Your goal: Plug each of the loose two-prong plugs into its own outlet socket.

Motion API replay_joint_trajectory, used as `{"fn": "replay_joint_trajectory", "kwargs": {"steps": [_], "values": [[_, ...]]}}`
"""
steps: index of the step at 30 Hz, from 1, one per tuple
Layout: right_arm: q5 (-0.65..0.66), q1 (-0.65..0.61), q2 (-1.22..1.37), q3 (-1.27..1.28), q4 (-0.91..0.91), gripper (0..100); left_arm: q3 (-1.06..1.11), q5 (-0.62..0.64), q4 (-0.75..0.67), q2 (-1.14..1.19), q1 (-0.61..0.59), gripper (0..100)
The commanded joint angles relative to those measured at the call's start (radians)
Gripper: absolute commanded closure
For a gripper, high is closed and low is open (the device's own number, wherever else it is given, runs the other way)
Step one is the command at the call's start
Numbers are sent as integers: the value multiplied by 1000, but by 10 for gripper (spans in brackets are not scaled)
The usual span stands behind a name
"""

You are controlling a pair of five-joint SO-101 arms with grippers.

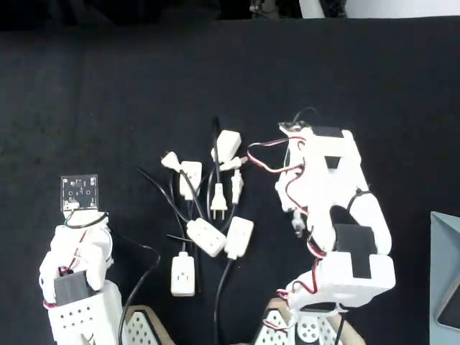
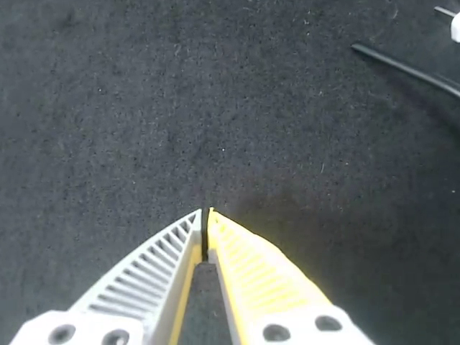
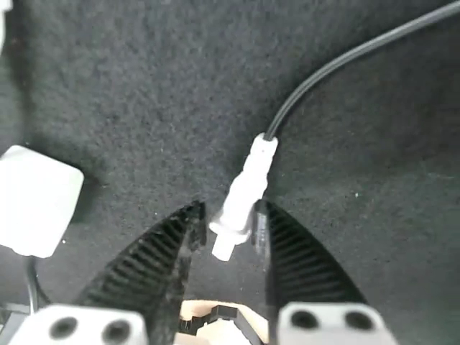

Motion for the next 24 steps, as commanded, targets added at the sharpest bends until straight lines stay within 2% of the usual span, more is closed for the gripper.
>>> {"fn": "replay_joint_trajectory", "kwargs": {"steps": [1,11,19,24], "values": [[-11,12,-4,-33,-9,889,-7,-8,-12,-3,-8,970],[-8,20,128,-45,-11,889,-7,-8,-11,-3,-12,970],[35,138,248,-151,2,893,-7,-8,-11,-3,-13,970],[84,137,245,-156,46,990,-7,-8,-11,-3,-12,970]]}}
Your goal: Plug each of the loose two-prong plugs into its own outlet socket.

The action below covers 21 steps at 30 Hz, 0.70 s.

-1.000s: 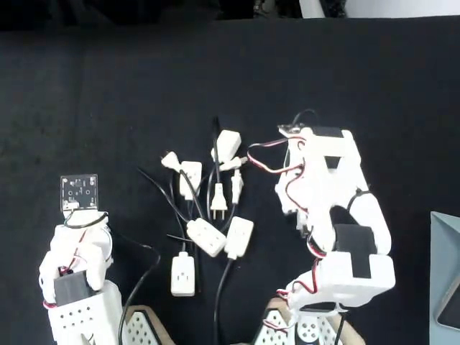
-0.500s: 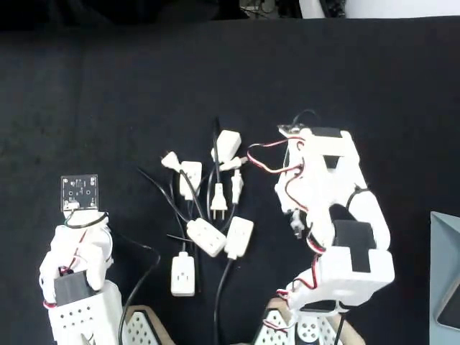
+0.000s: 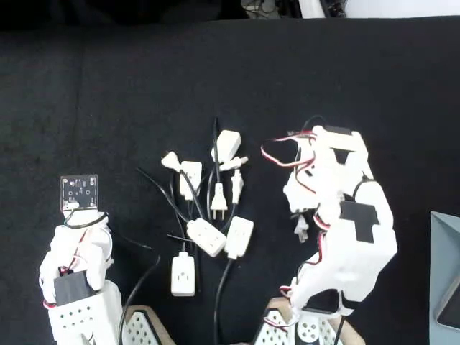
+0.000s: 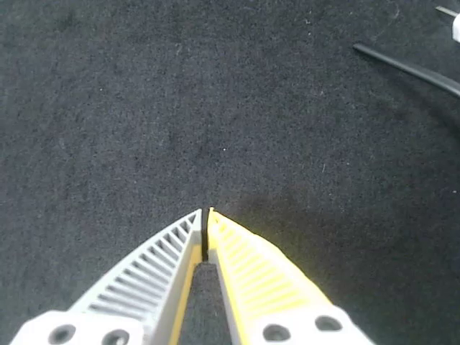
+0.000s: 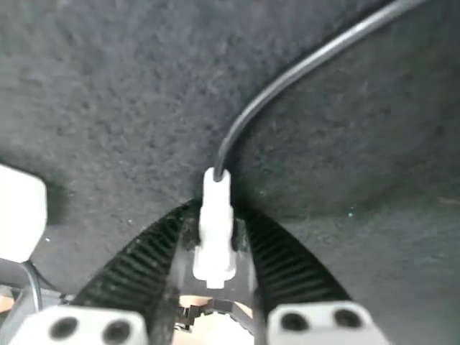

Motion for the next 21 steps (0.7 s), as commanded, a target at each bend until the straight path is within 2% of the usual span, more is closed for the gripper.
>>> {"fn": "replay_joint_trajectory", "kwargs": {"steps": [1,11,21], "values": [[35,32,-19,-35,25,982,-7,-8,-11,-3,-8,970],[140,12,-361,22,150,987,-7,-8,-11,-3,-7,970],[147,-222,-917,289,169,983,-5,-8,-17,-3,-4,970]]}}
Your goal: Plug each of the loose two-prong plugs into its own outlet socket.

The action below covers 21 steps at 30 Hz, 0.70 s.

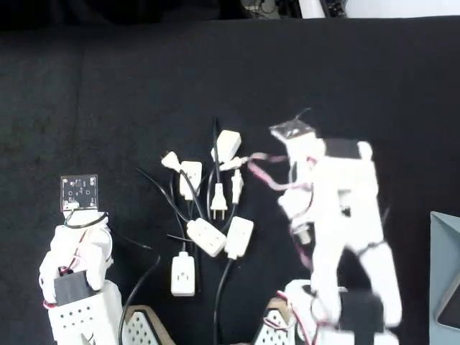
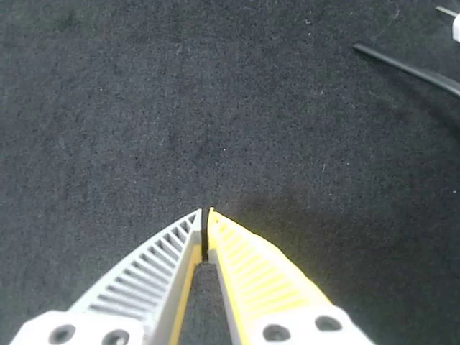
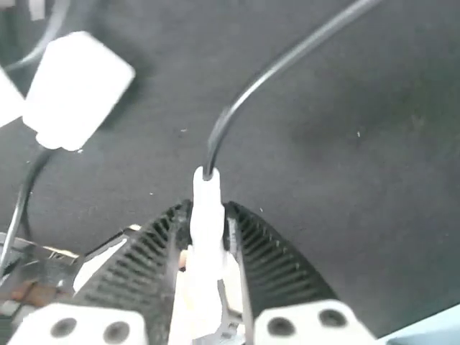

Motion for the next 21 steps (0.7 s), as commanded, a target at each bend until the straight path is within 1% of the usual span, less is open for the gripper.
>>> {"fn": "replay_joint_trajectory", "kwargs": {"steps": [1,5,7,10,13,17,19,21], "values": [[2,-98,-189,21,6,984,-5,-8,-17,-3,-4,970],[-95,-192,-309,25,6,985,-33,0,-18,-6,1,970],[-144,-247,-357,25,-12,986,-67,0,-18,-6,24,970],[-221,-307,-420,56,-106,986,-147,0,-18,-6,82,970],[-278,-321,-479,122,-253,986,-249,0,-21,-6,154,970],[-350,-362,-549,237,-416,986,-314,2,-133,-5,229,970],[-373,-397,-590,297,-468,986,-311,3,-216,-5,242,971],[-385,-439,-638,351,-508,987,-309,48,-279,-5,242,971]]}}
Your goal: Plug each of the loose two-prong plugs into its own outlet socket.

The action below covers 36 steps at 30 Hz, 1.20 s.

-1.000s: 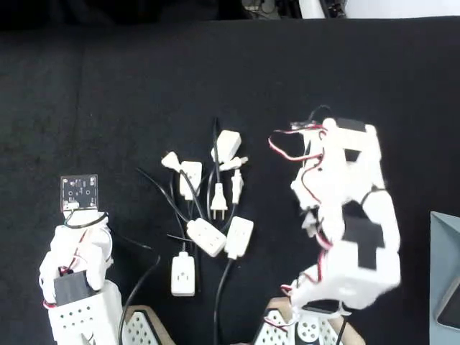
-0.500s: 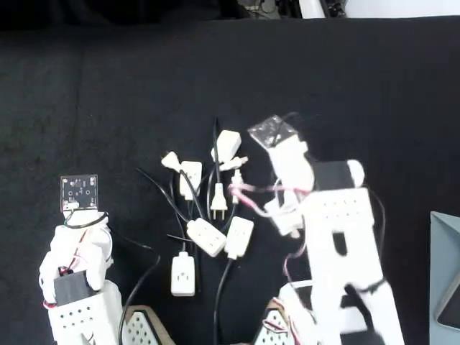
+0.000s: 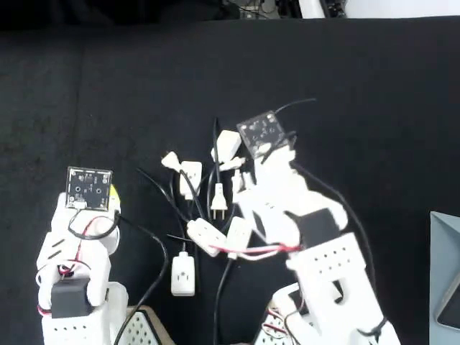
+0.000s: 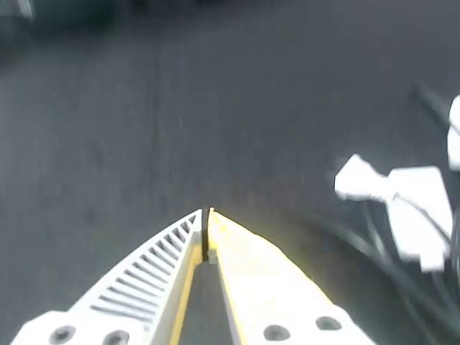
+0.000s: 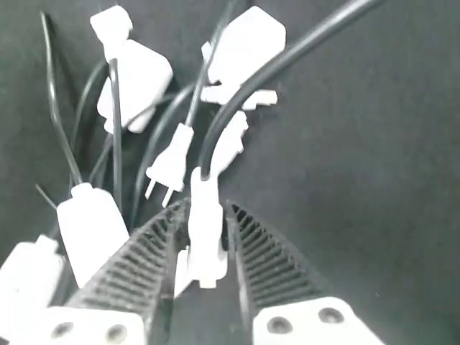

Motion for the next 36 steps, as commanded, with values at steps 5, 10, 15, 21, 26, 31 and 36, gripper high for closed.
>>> {"fn": "replay_joint_trajectory", "kwargs": {"steps": [5,10,15,21,26,31,36], "values": [[-63,-130,-217,119,-114,987,-68,307,-169,-2,24,971],[-69,-192,-392,166,-130,987,-73,416,-212,-2,59,971],[-64,-295,-516,228,-130,987,-68,411,-204,-2,225,971],[-61,-385,-545,251,-132,987,-140,407,-124,-2,432,970],[-61,-446,-545,255,-132,987,-182,373,-74,-2,565,970],[-61,-473,-545,266,-130,987,-173,259,-63,-2,679,970],[-61,-471,-545,283,-129,987,-174,196,-63,-2,742,970]]}}
